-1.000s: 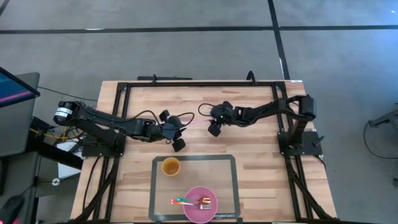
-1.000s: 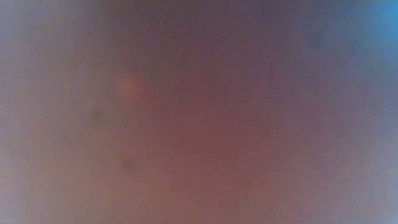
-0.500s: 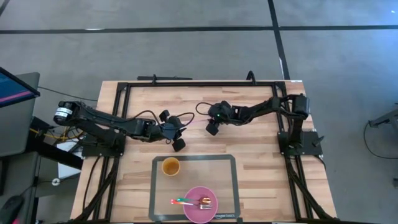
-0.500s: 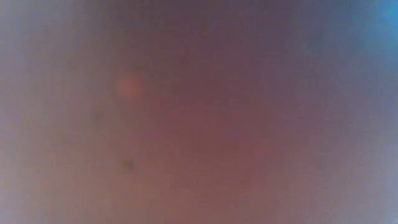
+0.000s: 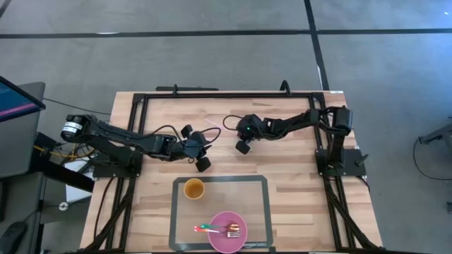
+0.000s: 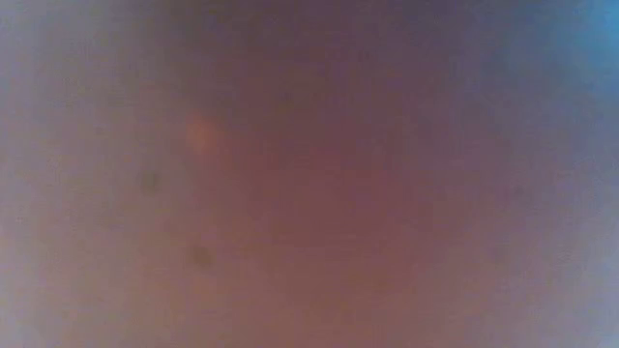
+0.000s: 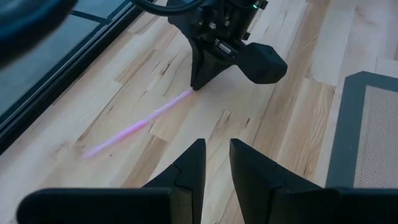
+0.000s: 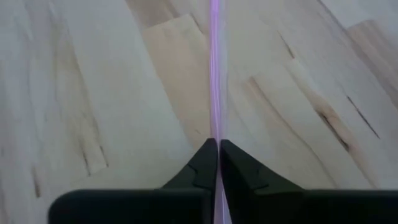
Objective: Pick & Place Utensil
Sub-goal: Put the pink straw into the yellow cup on the transparent mat
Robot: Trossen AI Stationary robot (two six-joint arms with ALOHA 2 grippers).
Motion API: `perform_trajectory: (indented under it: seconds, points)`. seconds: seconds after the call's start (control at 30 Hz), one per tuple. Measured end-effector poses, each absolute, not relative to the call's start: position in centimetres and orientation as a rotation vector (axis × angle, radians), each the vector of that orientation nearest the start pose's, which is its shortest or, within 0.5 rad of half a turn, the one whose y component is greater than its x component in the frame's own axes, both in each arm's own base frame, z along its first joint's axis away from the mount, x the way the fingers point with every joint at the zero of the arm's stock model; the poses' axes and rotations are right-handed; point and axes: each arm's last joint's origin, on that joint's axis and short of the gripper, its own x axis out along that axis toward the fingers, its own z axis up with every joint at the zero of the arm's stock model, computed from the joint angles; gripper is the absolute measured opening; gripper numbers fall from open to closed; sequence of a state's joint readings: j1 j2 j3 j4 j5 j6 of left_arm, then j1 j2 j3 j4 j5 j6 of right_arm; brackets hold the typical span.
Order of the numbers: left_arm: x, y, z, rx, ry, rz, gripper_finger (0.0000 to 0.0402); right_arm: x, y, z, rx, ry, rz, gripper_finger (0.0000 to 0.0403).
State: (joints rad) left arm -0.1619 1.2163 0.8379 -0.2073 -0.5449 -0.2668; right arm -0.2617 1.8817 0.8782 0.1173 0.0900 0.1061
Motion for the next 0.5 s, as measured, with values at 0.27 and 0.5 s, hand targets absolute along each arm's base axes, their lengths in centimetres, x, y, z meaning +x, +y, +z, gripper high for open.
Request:
perform_trajectory:
  seconds: [0.27, 0.5]
  points:
    - [25.4, -2.6, 26.5, -0.056, 0.497, 0.442, 0.0074, 34.5, -7.9, 11.6, 0.167, 0.894, -0.314, 0.0004]
    - [25.4, -3.1, 26.5, -0.052, 0.497, 0.424, 0.0074, 36.1, -7.2, 13.9, 0.130, 0.975, -0.280, 0.0001]
